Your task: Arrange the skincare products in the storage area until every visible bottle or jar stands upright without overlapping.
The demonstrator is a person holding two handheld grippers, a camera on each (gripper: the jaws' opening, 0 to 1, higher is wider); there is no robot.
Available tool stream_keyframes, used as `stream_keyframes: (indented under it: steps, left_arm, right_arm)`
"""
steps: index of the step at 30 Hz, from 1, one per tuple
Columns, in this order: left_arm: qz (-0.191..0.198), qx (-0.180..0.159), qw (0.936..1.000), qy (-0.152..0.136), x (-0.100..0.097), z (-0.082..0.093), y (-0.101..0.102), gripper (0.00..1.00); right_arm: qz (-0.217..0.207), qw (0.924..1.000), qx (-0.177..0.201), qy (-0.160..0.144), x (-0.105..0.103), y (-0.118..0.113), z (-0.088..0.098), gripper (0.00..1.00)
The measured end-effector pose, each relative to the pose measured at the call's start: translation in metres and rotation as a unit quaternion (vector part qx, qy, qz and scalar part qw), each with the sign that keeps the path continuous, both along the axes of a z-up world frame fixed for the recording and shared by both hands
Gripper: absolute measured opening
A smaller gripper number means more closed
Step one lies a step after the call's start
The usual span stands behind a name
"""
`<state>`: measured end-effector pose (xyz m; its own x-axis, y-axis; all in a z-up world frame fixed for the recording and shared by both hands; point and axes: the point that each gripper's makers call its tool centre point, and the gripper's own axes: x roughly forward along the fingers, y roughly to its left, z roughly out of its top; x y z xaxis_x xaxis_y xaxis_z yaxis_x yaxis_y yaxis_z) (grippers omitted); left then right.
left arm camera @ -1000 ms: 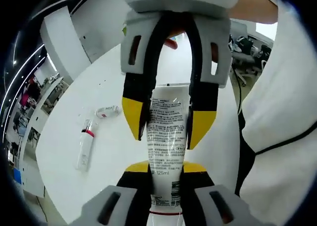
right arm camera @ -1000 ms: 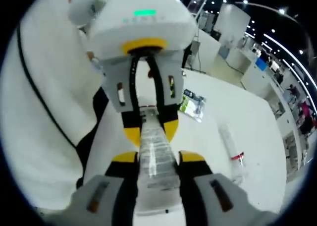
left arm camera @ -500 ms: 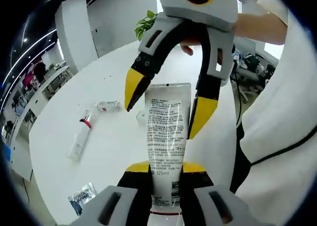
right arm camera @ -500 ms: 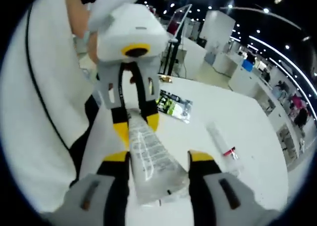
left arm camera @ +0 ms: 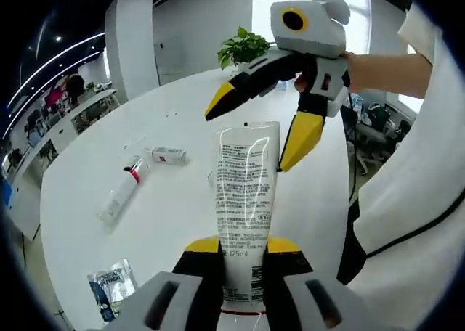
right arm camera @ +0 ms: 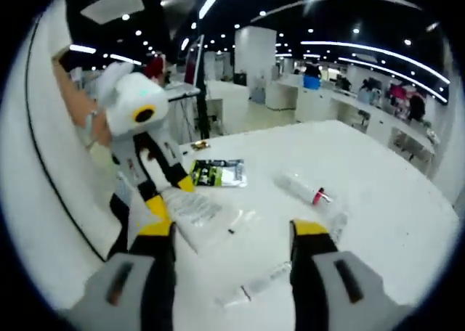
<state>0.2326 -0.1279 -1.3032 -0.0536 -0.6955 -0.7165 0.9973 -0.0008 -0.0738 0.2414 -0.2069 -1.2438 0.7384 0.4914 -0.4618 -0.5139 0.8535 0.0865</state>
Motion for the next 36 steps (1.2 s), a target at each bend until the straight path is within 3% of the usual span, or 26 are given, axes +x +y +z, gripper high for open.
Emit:
stream_keyframes:
  steps: [5,11,16,24,36]
  left_arm:
    - [0.023,-0.021,0.9993,0.022,0.005,0.005,0.002,0.16]
    - [0.060,-0.063,0.9942,0.062,0.009,0.019,-0.003,0.16]
    - [0.077,-0.092,0.9879,0.099,0.008,0.027,-0.008,0.16]
    - [0.081,-0.120,0.9820,0.121,-0.003,0.043,-0.016,0.16]
    - [0.081,-0.145,0.9752,0.146,-0.018,0.054,-0.017,0.17]
  right_arm:
    - [-0.059,0.9931,0.100,0.014,-0.003,-0.012,-0.001,0.63]
    - [-0.066,0.9864,0.148,0.029,-0.010,-0.005,-0.005,0.65]
    - [-0.051,0.9838,0.169,0.033,-0.010,0.011,-0.003,0.64]
    - [-0.023,0.9818,0.186,0.032,-0.011,0.032,0.003,0.62]
    - [-0.020,0.9682,0.248,0.027,-0.010,0.045,0.017,0.59]
